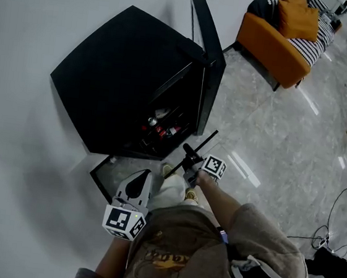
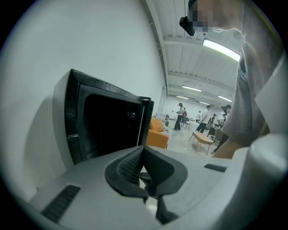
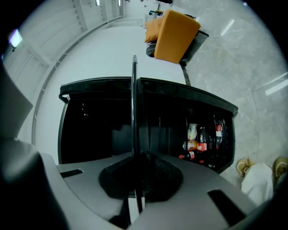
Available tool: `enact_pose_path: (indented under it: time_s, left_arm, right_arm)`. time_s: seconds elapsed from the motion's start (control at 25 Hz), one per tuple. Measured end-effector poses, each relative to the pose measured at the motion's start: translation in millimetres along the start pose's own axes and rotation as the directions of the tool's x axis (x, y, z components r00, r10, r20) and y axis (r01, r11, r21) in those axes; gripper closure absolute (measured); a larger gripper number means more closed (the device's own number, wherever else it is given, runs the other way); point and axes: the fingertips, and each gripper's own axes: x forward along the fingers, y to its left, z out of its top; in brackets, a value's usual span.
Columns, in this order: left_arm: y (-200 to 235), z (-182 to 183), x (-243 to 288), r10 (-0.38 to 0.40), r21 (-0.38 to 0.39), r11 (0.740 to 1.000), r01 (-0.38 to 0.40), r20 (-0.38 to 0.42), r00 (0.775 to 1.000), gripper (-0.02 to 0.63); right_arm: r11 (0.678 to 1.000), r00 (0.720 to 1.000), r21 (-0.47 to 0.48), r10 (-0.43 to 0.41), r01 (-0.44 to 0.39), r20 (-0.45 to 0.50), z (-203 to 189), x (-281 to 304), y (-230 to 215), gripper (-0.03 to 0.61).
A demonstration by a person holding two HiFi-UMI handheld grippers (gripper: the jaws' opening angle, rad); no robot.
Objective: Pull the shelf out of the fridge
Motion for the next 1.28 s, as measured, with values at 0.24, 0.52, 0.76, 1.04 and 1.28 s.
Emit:
enact_pose_path:
  time_s: [0.24,0.52,0.76,1.04,1.28]
  left_arm:
    - [-7,1,-6,-0.013,0.015,1.0,0.013,0.006,1.0,0.608]
    - [-15,0,-6,-0.037,0.008,0.999,0.037,0.018,0.999,0.609]
    - [-24,12,-5,-0.061,0.013,0.998,0.06,0.057,0.997,0.608]
    - [-32,24,-7,-0.081,0.023,0.997,0.079,0.09,0.993,0.609]
    - [-34,38,-13,-0.088,0.033,0.996,0.085,0.113,0.99,0.609]
  right_arm:
    - [0.999,0.999,0.045,-0.022,0.021,0.029,0,-30,-7,0.549]
    - [1.0,0.999,0.027,-0.001,0.0,0.033,8,-66,24,0.549]
    - [0.999,0.999,0.037,-0.034,0.033,0.034,8,-103,56,0.549]
    - [0.999,0.997,0.024,-0.044,0.043,0.062,16,-133,104,0.548]
    - [0.999,0.993,0.018,0.045,-0.047,0.113,25,-151,162,0.549]
